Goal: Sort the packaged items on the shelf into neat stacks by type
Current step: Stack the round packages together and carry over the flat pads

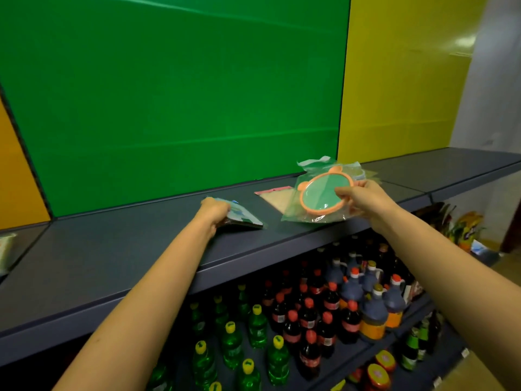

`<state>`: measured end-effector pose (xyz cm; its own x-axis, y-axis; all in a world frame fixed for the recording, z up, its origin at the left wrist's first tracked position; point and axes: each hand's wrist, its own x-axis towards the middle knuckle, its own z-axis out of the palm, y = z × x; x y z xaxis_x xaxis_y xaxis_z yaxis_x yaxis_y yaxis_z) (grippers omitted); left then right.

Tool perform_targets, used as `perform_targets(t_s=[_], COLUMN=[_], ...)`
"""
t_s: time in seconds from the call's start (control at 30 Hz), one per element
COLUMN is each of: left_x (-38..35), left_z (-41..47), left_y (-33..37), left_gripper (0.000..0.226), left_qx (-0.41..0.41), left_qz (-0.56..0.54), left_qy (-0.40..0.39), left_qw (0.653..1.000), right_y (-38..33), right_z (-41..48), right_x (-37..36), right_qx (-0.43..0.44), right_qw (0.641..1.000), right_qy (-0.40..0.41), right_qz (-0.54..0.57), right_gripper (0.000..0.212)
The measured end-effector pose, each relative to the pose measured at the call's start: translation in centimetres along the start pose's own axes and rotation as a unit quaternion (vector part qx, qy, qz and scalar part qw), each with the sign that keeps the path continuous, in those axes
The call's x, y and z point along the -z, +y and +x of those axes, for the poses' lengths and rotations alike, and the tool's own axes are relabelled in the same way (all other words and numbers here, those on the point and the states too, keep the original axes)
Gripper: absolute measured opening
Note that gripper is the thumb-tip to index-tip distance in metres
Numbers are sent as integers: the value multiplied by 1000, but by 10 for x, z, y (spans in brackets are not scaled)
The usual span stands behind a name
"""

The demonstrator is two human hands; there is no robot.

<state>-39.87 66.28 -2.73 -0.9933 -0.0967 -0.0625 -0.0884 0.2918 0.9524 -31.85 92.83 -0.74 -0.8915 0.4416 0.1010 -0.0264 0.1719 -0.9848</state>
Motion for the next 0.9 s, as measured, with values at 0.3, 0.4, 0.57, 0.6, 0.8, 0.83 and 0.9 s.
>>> perform_targets(t_s=[0.3, 0.4, 0.57, 0.6, 0.8, 0.83, 0.9], left_x=[-34, -61, -117, -127, -172, -177, -187], left_z=[52, 68, 80, 82, 91, 91, 89], left_y=[57, 85, 108, 111, 118, 119, 122], left_gripper=[51, 42, 39, 39, 38, 38, 38], left_qx=[-133, -209, -267, -271, -263, -256, -238], left_qz=[358, 380, 412, 420, 457, 459, 461], left_qy=[81, 99, 85, 80, 90, 95, 105], left_qw=[921, 895, 867, 863, 845, 845, 849], right_y=[-18, -27, -21, -16, 10, 14, 20], right_z=[104, 138, 180, 190, 247, 256, 271], right_x=[36, 58, 85, 87, 80, 77, 74], right_qx=[34, 62, 26, 17, 24, 24, 20], right_qw=[999, 998, 1000, 1000, 999, 998, 997], right_qy=[-7, 14, 6, 2, -30, -37, -48], right_qz=[5, 16, 0, 1, -30, -33, -51], right_gripper=[27, 28, 16, 16, 28, 27, 20])
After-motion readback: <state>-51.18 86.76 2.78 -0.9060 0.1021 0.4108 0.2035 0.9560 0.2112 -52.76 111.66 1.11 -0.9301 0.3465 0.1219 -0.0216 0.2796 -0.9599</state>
